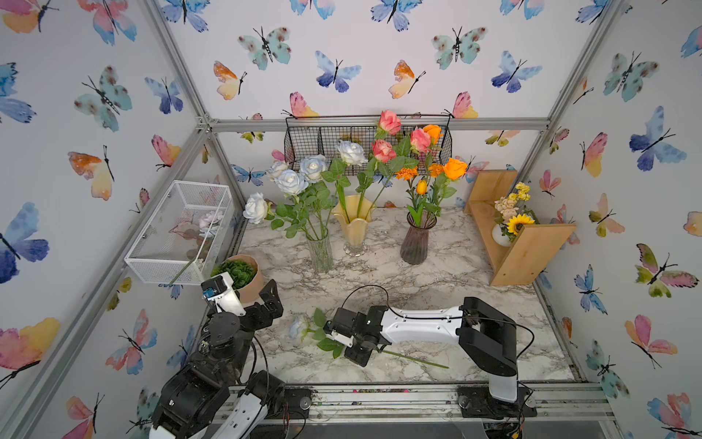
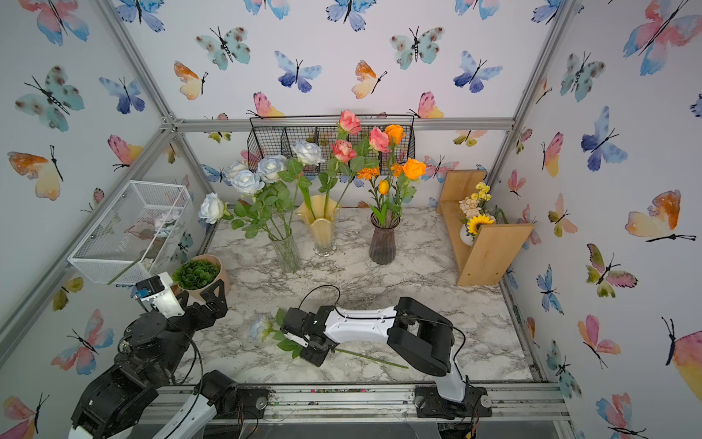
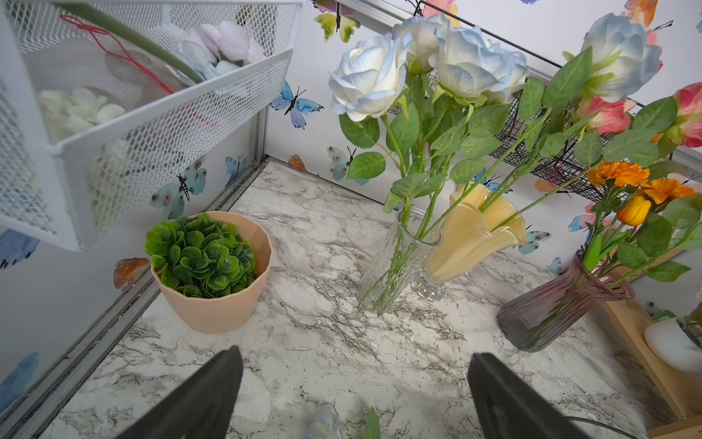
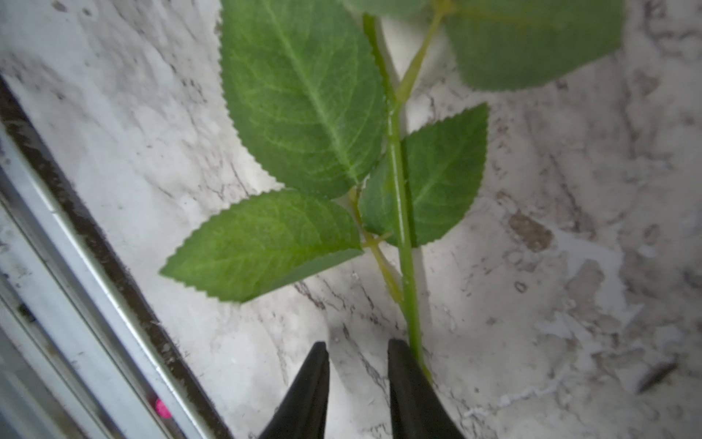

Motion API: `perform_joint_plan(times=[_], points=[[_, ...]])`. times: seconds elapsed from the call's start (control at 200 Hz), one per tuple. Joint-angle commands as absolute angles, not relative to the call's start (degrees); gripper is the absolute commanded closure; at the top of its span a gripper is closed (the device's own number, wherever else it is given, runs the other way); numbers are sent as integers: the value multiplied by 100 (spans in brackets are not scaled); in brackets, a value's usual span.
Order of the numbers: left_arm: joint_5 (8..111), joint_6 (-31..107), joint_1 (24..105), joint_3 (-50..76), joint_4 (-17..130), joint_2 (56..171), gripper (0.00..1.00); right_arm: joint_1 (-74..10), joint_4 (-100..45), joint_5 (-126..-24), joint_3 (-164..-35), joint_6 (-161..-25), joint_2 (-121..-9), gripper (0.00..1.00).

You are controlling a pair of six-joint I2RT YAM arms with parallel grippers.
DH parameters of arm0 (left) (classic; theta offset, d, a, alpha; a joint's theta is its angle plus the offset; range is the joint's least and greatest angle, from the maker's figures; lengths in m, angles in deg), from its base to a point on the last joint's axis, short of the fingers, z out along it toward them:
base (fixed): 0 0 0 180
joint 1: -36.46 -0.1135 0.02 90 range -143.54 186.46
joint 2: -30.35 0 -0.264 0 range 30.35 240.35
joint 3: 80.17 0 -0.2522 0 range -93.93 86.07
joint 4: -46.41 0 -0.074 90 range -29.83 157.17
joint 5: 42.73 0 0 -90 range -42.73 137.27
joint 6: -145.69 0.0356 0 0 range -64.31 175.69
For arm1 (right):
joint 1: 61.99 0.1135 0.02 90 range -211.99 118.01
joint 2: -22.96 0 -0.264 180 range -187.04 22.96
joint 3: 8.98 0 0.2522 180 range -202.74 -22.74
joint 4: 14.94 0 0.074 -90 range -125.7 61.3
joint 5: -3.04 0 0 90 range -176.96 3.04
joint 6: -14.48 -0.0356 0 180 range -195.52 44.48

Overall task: Arrange the flowers in different vases according to their colors
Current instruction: Pick up the flower at the center of the board.

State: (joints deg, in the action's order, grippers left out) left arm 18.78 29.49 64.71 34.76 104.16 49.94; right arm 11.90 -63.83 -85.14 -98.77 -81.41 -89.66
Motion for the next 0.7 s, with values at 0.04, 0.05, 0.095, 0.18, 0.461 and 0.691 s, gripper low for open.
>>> perform_joint_plan(times=[0.04, 0.05, 0.095, 0.18, 0.461, 0.691], points=[[2007, 2812, 6484, 3432, 10368, 4993, 1, 1201, -6538, -8728, -10050, -8086, -8955, 71], [2021, 2803, 6487, 3431, 10368, 5001, 1, 1201, -6529, -8719, -10052, -8088, -8948, 71], [2066, 2767, 6480, 3432, 10353, 5028, 1, 1202, -6543, -8697, -10069, -8111, -8875, 71], [2144, 2726, 6480, 3439, 10324, 5156, 1, 1206, -6558, -8696, -10063, -8137, -8738, 70], [3040, 2904, 6477, 3406, 10150, 5712, 1, 1193, -6629, -8905, -9938, -8067, -8703, 62], [3893, 2674, 6482, 3672, 9764, 5557, 1, 1123, -6536, -8953, -9905, -8027, -8776, 58]])
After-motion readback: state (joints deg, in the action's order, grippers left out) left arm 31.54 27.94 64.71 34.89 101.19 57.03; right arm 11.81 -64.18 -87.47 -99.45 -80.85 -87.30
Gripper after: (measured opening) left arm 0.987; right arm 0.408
